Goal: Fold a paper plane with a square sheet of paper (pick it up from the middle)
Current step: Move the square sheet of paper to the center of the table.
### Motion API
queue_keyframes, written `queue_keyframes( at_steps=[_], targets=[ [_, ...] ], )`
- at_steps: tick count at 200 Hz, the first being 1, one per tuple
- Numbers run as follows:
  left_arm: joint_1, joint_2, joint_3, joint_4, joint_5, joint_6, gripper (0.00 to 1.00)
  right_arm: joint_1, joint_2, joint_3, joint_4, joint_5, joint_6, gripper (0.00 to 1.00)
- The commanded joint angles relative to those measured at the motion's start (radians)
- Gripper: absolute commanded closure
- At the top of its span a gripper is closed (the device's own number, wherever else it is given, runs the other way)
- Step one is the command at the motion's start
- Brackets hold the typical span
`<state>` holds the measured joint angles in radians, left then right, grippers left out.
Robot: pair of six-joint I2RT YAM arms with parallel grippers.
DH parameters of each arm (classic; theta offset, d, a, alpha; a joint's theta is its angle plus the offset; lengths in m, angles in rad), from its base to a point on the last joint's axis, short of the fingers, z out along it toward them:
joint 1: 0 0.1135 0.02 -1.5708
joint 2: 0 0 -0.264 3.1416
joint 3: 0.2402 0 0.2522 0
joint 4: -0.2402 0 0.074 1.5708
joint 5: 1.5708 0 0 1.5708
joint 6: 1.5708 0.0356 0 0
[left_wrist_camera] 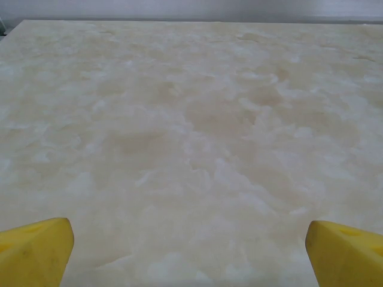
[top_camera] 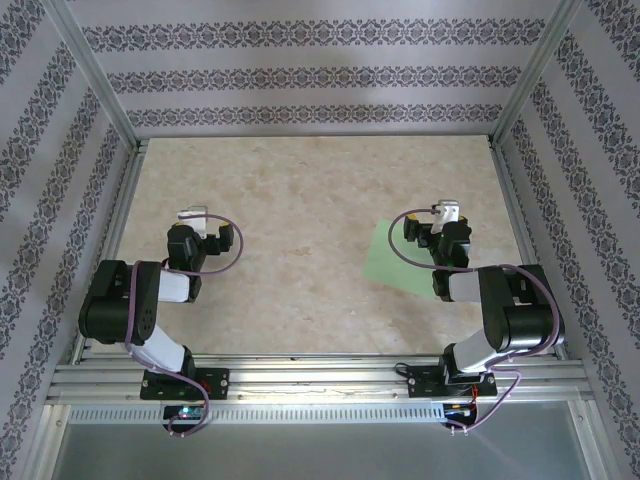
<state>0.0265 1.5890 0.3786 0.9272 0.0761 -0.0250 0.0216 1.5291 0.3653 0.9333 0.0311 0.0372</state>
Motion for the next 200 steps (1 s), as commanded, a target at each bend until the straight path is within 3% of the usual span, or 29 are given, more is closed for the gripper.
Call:
queue_keyframes(
  at_steps=[1,200],
  targets=[
    [0.000,0.001,0.013,0.008,0.016,0.021,0.01,-0.006,0.008,0.004,0.042,-0.023,-0.011,0.02],
    [0.000,-0.001,0.003,0.022,0.011,0.019,0.00,-0.013,0.008,0.000,0.048,-0.049,-0.008,0.02]
  ],
)
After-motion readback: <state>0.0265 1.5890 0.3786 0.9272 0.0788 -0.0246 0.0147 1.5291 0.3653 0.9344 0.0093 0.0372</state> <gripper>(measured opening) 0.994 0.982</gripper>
